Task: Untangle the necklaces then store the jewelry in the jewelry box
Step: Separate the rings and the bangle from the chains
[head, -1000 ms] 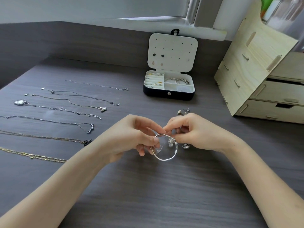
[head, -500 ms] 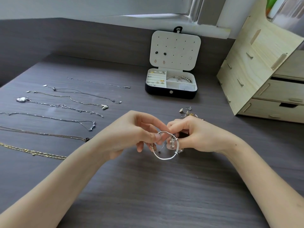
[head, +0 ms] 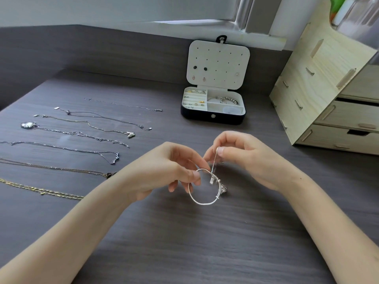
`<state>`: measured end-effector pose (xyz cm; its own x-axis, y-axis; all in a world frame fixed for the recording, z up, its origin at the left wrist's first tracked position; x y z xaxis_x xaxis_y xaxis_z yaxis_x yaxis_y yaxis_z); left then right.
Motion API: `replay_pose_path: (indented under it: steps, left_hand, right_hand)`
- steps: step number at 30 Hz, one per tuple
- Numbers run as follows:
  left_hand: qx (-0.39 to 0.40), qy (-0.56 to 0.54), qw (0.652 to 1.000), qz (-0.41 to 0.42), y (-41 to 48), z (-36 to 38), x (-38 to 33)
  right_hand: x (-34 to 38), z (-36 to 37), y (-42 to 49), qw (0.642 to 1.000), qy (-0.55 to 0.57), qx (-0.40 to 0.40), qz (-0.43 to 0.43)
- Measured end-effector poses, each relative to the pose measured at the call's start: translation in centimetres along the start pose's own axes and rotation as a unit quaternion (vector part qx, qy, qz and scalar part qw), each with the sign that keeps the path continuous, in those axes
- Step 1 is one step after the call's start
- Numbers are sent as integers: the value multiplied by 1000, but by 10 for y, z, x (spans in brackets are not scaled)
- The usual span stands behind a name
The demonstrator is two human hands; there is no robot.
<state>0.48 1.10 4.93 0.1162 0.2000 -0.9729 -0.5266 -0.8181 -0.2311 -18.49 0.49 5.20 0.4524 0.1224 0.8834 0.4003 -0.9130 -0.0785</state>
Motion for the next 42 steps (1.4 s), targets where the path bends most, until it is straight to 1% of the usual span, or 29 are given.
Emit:
replay_pose_path:
  steps: [2, 5, 7, 13, 17, 21, 24, 29, 32, 34, 36, 37, 39, 42]
  left_hand:
    - [-1, 13, 1000, -12, 1, 1, 1]
    - [-10, 19, 999, -33, 1, 3, 3]
    - [-16, 18, 999, -44, 2, 5, 4]
    - [-25, -6, 998, -60, 3, 7, 7]
    - [-28, -15, 997, -63, 3, 7, 8]
    - [-21, -29, 998, -46, 3, 6, 6]
    - [-22, -38, 998, -36, 3, 6, 6]
    - [-38, -43, 998, -37, 4, 5, 6]
    - [-54, -54, 996, -37, 4, 5, 4]
    - [-59, -50, 997, -24, 3, 5, 3]
    - [-57, -45, 997, -6, 2, 3, 1]
    - [-55, -43, 998, 1, 1, 3, 0]
    - [-53, -46, 997, 17, 0, 2, -2]
    - [-43, -54, 997, 34, -1, 3, -4]
  right_hand:
    - [2, 2, 1, 999, 9, -35, -3]
    - [5, 1, 1, 994, -48, -95, -14]
    - [12, 0, -3, 992, -59, -110, -29]
    - [39, 9, -21, 987, -109, -79, -91]
    - [46, 20, -27, 981, -127, -83, -118]
    - [45, 27, -29, 970, -193, -65, -136]
    - [40, 28, -28, 957, -242, -69, -148]
    - [40, 21, -30, 965, -223, -51, -130]
    - [38, 13, -28, 955, -246, -113, -124]
    - [33, 8, -24, 953, -244, -150, -99]
    - [26, 4, -18, 951, -254, -163, -65]
    - [22, 3, -15, 953, -257, -154, -48]
    - [15, 1, -11, 963, -244, -111, -22]
    - [8, 0, -8, 976, -217, -6, -1]
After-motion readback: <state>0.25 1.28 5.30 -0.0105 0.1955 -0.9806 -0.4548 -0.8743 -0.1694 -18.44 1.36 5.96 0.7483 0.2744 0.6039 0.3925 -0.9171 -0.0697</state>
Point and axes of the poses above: each hand's wrist, its own y-axis towards the middle knuckle, its own z-axis out of the palm, x = y × z, the point moved 1 cm from there along y, towards the middle knuckle, and after that the axes turned 12 degrees about -y, right-handed, at the moved point
